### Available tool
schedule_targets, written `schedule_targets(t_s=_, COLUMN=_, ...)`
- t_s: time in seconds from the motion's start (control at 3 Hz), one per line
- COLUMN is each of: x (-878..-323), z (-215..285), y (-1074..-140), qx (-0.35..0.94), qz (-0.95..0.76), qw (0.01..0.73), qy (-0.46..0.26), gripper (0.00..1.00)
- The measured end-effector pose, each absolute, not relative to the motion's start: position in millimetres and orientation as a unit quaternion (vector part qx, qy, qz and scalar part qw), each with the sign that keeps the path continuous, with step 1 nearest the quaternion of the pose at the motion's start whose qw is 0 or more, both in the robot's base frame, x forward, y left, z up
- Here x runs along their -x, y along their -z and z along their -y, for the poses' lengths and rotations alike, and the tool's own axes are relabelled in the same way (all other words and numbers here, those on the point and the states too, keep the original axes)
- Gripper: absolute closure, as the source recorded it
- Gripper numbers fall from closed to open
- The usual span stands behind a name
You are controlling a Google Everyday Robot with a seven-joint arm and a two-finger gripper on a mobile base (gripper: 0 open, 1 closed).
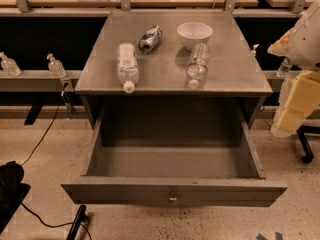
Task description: Place water bottle into top drawer
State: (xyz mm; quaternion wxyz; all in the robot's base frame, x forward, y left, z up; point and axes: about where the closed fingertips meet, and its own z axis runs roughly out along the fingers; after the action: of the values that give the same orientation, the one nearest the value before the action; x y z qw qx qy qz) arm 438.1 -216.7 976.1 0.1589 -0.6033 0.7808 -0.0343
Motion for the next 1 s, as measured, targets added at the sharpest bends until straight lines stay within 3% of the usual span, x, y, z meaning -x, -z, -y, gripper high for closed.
schedule_targets(t_s=0.33, x=-438, z=217, y=-976, qx=0.603, qz=-0.781, qw=0.159, qy=0.034, gripper=0.00)
schedule_targets(t_s=1.0, x=-516, z=191, y=-990, qx=0.581, qz=-0.784, qw=0.221, qy=0.001, gripper=0.00)
